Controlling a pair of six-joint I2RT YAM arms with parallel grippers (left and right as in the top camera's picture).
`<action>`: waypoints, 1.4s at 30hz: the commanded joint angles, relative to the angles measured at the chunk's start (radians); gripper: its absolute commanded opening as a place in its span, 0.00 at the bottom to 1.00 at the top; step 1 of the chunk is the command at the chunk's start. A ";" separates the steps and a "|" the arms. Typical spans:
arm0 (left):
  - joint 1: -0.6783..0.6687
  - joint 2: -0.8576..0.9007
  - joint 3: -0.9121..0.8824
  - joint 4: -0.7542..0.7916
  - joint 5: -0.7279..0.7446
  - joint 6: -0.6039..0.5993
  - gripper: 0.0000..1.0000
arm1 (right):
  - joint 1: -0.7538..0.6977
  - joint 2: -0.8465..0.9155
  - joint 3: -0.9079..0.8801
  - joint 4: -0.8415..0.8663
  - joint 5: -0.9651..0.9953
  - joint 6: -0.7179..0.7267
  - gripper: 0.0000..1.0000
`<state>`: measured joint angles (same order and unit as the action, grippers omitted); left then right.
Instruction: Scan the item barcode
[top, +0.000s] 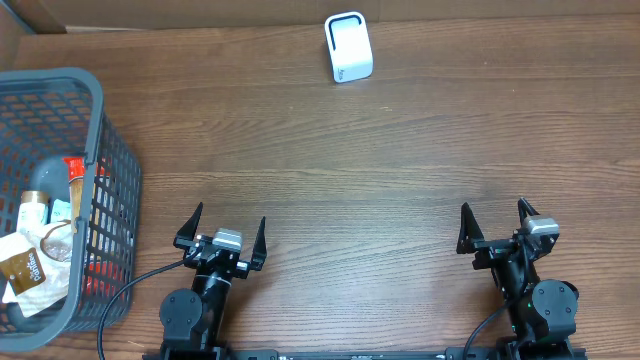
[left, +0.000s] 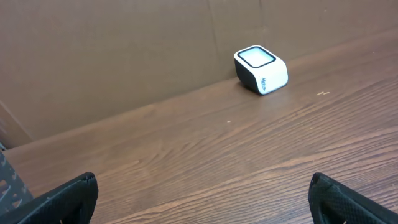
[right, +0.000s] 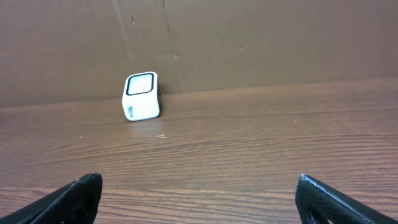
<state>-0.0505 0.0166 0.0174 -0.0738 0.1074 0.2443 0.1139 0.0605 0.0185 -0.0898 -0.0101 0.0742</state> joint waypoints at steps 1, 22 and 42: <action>0.006 -0.012 -0.011 0.024 0.002 0.006 1.00 | 0.006 0.001 -0.010 0.005 0.012 -0.007 1.00; 0.006 0.402 0.578 -0.154 -0.031 -0.216 1.00 | 0.006 0.001 -0.010 0.005 0.012 -0.007 1.00; 0.016 1.449 1.970 -1.267 0.164 -0.267 1.00 | 0.007 0.001 -0.010 0.005 0.012 -0.007 1.00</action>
<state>-0.0498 1.4380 1.9385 -1.3224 0.2565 0.0269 0.1139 0.0620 0.0181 -0.0898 -0.0097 0.0738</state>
